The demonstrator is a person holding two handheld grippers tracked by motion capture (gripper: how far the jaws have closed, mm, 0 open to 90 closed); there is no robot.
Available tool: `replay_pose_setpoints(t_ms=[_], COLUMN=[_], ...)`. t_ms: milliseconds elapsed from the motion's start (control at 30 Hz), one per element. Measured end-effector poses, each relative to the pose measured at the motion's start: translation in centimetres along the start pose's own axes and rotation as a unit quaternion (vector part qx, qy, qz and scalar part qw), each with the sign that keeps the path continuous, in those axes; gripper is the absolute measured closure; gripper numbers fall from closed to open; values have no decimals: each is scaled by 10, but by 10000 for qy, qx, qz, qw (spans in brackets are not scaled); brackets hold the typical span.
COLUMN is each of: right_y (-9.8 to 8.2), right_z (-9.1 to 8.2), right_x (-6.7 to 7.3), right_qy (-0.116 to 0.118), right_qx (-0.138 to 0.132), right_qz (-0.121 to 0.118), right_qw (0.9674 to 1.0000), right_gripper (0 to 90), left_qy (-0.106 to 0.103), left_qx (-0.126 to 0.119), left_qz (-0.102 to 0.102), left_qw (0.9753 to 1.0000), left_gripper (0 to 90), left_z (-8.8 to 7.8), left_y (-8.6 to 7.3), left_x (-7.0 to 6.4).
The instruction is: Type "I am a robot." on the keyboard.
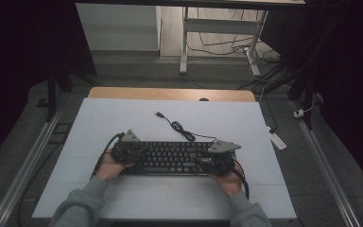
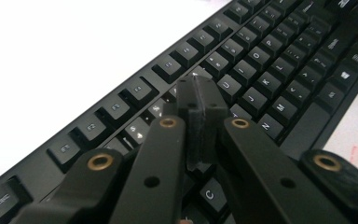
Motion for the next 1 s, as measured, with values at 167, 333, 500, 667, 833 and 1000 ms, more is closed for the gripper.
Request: replay_pose_setpoints(t_ms=[167, 333, 500, 667, 833, 1000], right_y=[-1, -2, -2, -2, -2, -2], right_z=[0, 0, 0, 0, 0, 1], right_x=[0, -1, -2, -1, -2, -1], right_qy=[-6, -28, -34, -39, -59, -45], right_qx=[10, 45, 38, 44, 39, 52], right_qz=[13, 7, 13, 17, 21, 19], right_qw=[10000, 10000, 10000, 10000, 10000, 10000], right_gripper=[564, 563, 562, 562, 562, 561], left_qy=[18, 22, 49, 60, 64, 36], left_qx=[94, 190, 226, 230, 233, 298], left_qz=[18, 43, 60, 64, 66, 114], left_qw=[10000, 9998, 9997, 9997, 9997, 9995], left_gripper=[891, 891, 891, 891, 891, 891], left_z=[7, 11, 14, 15, 16, 18], left_y=[-1, -3, -4, -4, -4, -6], left_x=[1, 1, 1, 1, 0, -1])
Point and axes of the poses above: each handheld gripper's, and its own axes: z roughly forward along the jaws, y roughly out of its top, x roughly to its left, the point moved 9 cm from there along z, roughly forward along the jaws, and after that the axes turned 5 degrees about -z, right-handed, at the moved point
